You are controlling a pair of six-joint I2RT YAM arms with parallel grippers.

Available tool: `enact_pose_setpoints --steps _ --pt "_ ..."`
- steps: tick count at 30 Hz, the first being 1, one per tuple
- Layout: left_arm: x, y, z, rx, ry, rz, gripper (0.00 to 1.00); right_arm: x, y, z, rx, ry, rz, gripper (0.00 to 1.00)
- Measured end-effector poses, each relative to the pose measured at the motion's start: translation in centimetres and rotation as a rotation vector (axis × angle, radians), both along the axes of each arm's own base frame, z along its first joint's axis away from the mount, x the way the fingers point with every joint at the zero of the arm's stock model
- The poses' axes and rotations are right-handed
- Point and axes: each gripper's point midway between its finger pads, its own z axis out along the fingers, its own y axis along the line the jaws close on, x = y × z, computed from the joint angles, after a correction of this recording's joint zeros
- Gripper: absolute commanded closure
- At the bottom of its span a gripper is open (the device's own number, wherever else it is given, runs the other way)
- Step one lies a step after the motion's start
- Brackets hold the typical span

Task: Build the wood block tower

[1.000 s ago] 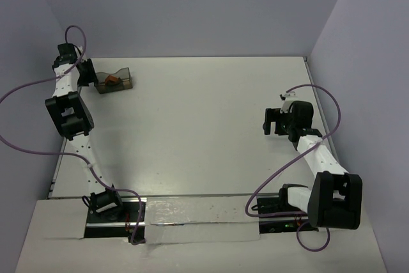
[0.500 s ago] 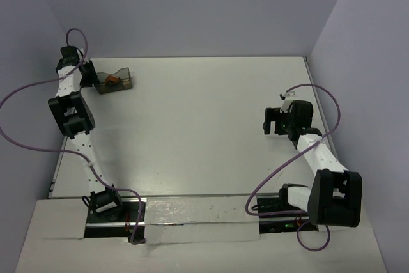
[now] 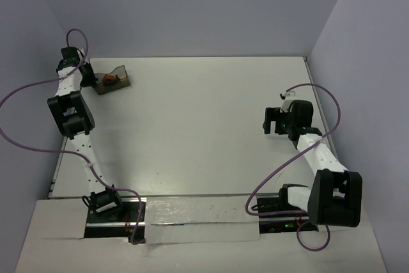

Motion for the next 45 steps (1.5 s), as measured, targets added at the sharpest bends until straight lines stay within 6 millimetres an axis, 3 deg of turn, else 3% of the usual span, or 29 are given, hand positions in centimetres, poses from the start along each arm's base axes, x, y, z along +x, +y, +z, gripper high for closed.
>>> enact_pose_setpoints --steps 5,9,13,16,19,24,26,29,34,40,45 --pt "-3.9 -1.8 1.0 0.002 0.048 -0.009 1.0 0.0 0.0 0.3 -0.001 -0.01 0.0 0.0" --pt "-8.1 -4.4 4.8 0.098 0.024 -0.017 1.0 0.1 0.0 0.9 -0.003 -0.029 0.001 0.0" --pt "-10.4 -10.0 10.7 0.241 -0.094 -0.089 1.0 0.1 0.0 1.2 -0.005 -0.041 0.001 0.0" --pt "-11.2 -14.5 13.5 0.325 -0.191 -0.134 1.0 0.1 0.0 1.3 -0.005 -0.044 0.001 0.0" --pt "-12.6 -18.0 13.2 0.416 -0.204 -0.191 1.0 0.1 0.0 1.3 -0.005 -0.043 0.001 0.0" --pt "-16.0 -21.6 9.0 0.645 -0.138 -0.318 1.0 0.1 0.0 1.3 -0.005 -0.045 0.001 0.0" --pt "-17.1 -22.7 8.4 0.747 -0.14 -0.359 1.0 0.1 0.0 1.3 -0.005 -0.045 0.001 0.0" --pt "-16.6 -24.8 10.6 0.855 -0.251 -0.366 1.0 0.1 0.0 1.3 -0.005 -0.045 0.0 0.0" --pt "-17.2 -26.6 12.8 1.067 -0.359 -0.377 1.0 0.1 -0.1 1.3 -0.008 -0.045 -0.002 0.0" --pt "-18.1 -29.1 13.1 1.358 -0.424 -0.449 1.0 0.1 -0.3 1.3 -0.018 -0.045 -0.014 0.0" --pt "-19.2 -31.8 12.6 1.598 -0.406 -0.61 1.0 0.1 -0.5 1.4 -0.02 -0.045 -0.022 0.0"
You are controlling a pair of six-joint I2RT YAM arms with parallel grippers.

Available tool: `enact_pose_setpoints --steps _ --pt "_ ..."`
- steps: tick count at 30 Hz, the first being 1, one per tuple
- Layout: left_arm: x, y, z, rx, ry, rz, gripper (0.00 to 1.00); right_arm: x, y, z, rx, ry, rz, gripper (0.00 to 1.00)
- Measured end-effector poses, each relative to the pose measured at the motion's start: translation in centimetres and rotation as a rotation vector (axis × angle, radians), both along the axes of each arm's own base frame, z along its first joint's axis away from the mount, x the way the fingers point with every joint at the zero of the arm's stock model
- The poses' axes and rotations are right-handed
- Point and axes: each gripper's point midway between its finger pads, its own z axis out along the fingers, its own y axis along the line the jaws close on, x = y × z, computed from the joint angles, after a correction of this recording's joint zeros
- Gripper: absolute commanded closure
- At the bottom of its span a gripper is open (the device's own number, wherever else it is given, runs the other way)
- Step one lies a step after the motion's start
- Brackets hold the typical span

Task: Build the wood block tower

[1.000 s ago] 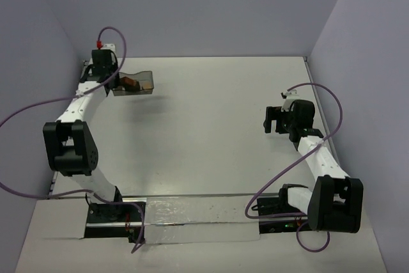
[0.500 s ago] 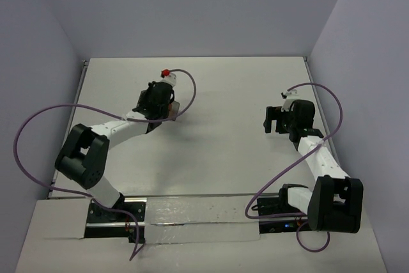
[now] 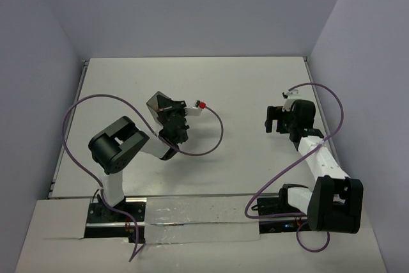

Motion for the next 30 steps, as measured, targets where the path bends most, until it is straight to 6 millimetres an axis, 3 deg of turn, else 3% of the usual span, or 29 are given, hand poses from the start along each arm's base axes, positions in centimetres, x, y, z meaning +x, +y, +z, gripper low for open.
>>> enact_pose_setpoints --steps 6,21,30 --pt "-1.5 -3.6 -0.1 0.152 0.012 -0.091 1.0 0.0 -0.3 0.0 0.0 -0.001 -0.011 0.0" --pt "-3.7 -9.7 -0.6 0.211 -0.039 -0.203 1.0 0.0 -0.8 0.0 0.0 0.001 -0.027 0.0" --pt "-3.7 -11.3 -0.7 0.223 -0.062 -0.21 1.0 0.0 -1.0 0.0 -0.001 0.002 -0.035 0.0"
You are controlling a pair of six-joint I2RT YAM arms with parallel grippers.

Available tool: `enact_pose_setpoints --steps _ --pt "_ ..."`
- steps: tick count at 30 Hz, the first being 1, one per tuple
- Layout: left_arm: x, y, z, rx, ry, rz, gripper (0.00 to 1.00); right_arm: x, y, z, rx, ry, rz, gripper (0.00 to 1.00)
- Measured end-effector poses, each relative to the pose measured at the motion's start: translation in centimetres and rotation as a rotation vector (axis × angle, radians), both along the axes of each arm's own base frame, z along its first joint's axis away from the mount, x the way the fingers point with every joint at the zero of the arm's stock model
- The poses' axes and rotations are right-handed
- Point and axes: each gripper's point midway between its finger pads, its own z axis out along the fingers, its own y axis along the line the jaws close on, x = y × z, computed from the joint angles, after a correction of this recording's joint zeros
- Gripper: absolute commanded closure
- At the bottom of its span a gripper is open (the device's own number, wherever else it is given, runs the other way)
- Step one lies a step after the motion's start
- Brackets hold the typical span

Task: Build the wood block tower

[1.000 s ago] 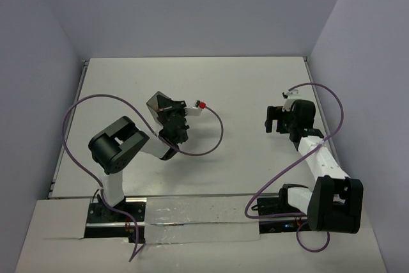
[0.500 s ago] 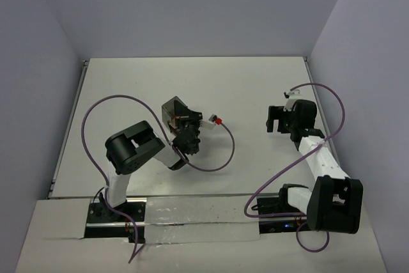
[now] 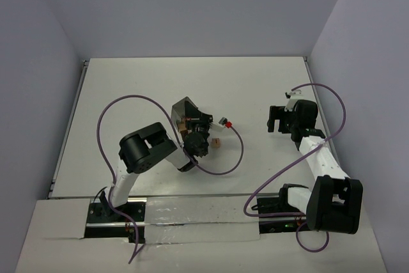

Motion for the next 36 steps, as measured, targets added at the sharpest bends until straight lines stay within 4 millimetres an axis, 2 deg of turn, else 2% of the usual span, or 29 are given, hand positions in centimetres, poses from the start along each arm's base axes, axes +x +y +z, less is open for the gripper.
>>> enact_pose_setpoints --steps 6,15,21,26,30,36 --pt "1.2 0.9 0.3 0.01 -0.005 0.028 1.0 0.0 -0.1 0.1 -0.001 -0.002 -0.005 0.0" --pt "4.1 4.4 0.8 0.039 0.014 0.142 1.0 0.0 -0.2 0.1 0.0 -0.003 -0.007 0.0" --pt "3.3 3.0 0.9 0.078 0.029 0.118 1.0 0.1 -0.2 0.3 -0.001 -0.008 -0.007 0.0" --pt "4.1 4.4 1.0 0.1 0.041 0.156 1.0 0.1 -0.3 0.8 -0.005 -0.026 -0.008 0.0" --pt "3.9 3.8 1.2 0.14 0.05 0.145 1.0 0.1 -0.2 0.8 -0.003 -0.024 -0.008 0.0" --pt "4.8 3.7 1.7 0.211 0.06 0.15 1.0 0.1 -0.3 0.8 -0.002 -0.025 -0.009 0.0"
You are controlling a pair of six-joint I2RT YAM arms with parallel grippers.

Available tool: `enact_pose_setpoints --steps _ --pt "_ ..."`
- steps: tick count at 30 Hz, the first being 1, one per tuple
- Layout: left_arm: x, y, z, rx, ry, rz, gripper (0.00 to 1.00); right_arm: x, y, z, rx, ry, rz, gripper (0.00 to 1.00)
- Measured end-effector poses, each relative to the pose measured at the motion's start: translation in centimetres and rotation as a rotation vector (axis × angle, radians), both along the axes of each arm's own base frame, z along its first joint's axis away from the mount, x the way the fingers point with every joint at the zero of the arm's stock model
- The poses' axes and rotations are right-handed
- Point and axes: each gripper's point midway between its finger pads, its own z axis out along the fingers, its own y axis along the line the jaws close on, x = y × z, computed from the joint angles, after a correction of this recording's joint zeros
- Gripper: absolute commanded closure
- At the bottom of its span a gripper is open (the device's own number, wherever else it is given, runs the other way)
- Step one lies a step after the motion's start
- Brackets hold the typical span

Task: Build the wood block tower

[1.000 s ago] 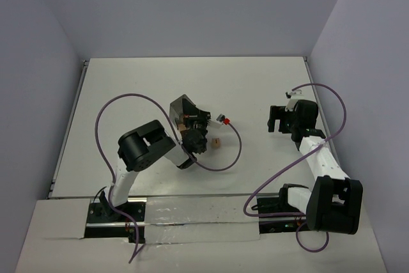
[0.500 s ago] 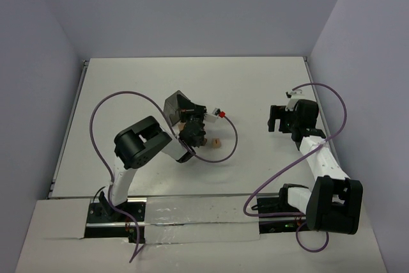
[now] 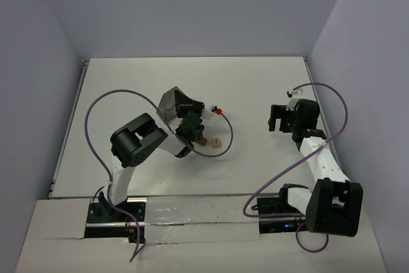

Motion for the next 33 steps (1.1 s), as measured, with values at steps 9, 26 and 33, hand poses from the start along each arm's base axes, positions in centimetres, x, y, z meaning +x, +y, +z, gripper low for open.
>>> enact_pose_setpoints --steps 9,26,33 --pt "1.1 -2.6 1.9 -0.037 -0.047 -0.025 1.0 0.0 0.1 0.0 0.004 -0.001 0.006 0.0" --pt "3.0 5.7 6.2 -0.227 -0.124 0.232 1.0 -0.2 0.5 -0.2 0.024 0.016 0.019 0.0" --pt "5.5 15.7 14.9 -0.758 -0.297 0.394 1.0 -0.2 0.5 -0.5 0.027 0.03 0.018 0.0"
